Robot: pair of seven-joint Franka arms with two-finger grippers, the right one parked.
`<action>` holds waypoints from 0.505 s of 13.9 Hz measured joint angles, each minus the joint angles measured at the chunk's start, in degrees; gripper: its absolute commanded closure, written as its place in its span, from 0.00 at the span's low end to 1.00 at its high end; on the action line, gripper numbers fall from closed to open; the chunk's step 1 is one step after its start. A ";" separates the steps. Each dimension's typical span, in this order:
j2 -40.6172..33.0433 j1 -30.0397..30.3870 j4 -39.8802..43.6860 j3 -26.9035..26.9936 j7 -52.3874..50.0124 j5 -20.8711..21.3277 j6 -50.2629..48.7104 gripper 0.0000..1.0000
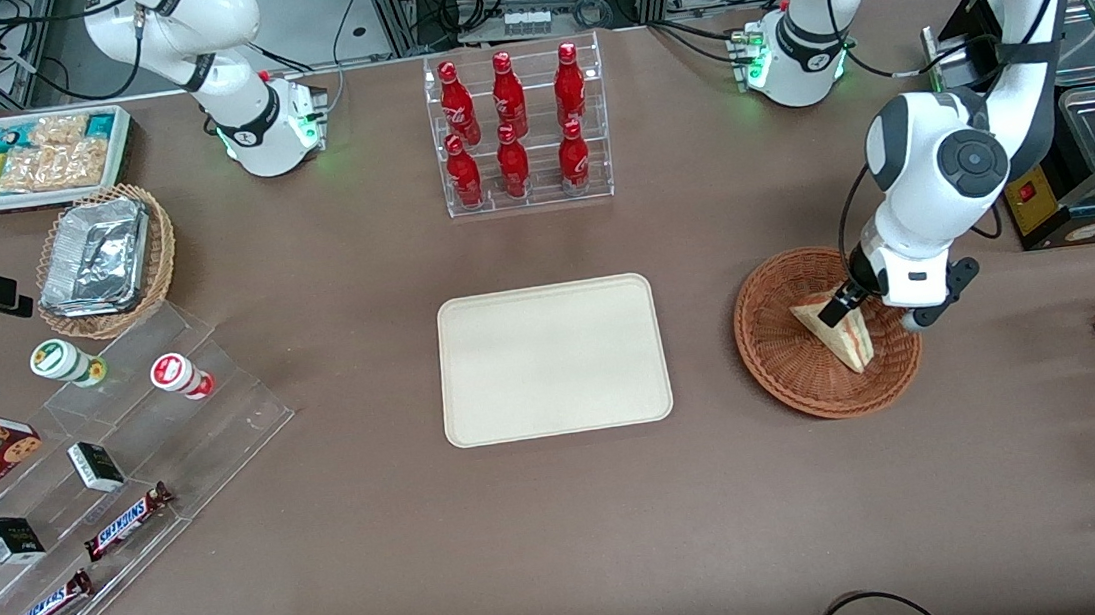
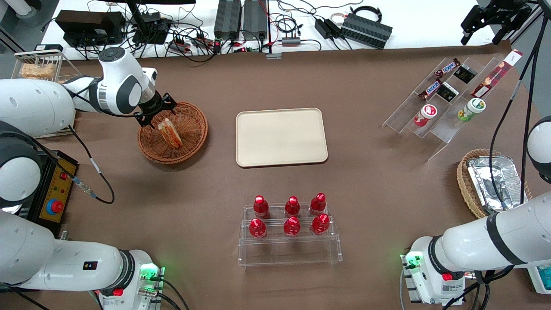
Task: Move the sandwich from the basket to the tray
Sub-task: 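Close the left gripper on the sandwich's wrapped edge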
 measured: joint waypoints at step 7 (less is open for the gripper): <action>5.37 0.02 -0.02 0.22 -0.06 0.01 3.21 0.05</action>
